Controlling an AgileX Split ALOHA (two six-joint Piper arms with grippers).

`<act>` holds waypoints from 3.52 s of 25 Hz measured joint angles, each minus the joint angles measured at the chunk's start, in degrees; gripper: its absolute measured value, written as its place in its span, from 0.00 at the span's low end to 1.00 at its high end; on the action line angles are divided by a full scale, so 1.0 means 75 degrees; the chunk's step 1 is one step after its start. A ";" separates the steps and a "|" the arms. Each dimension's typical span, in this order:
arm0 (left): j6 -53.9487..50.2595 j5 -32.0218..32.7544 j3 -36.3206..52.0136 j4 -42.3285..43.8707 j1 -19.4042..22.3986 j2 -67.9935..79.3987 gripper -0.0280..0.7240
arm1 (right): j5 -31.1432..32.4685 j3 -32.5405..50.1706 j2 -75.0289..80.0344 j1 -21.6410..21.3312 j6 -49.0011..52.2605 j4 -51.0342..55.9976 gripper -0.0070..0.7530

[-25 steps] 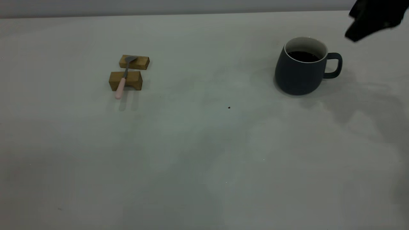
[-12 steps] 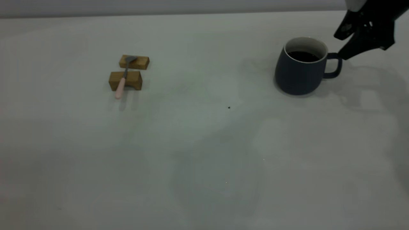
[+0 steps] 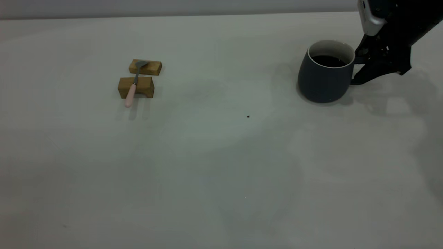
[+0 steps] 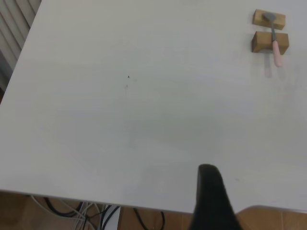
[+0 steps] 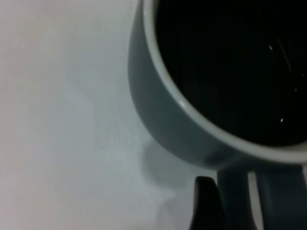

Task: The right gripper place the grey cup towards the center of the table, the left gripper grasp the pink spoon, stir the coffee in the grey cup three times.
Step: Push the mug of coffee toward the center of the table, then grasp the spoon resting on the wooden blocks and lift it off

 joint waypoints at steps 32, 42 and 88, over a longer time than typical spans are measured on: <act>0.0008 0.0000 0.0000 0.0000 0.0000 0.0000 0.78 | -0.1448 -0.0009 0.0119 0.2683 -0.0035 0.1946 0.22; 0.0008 0.0000 0.0000 0.0000 0.0000 0.0000 0.78 | -0.1614 -0.0009 0.0119 0.3043 -0.0035 0.2242 0.22; 0.0009 0.0000 0.0000 0.0000 0.0000 -0.0005 0.78 | 0.1930 0.5084 -0.7245 0.2600 1.6138 -0.5531 0.64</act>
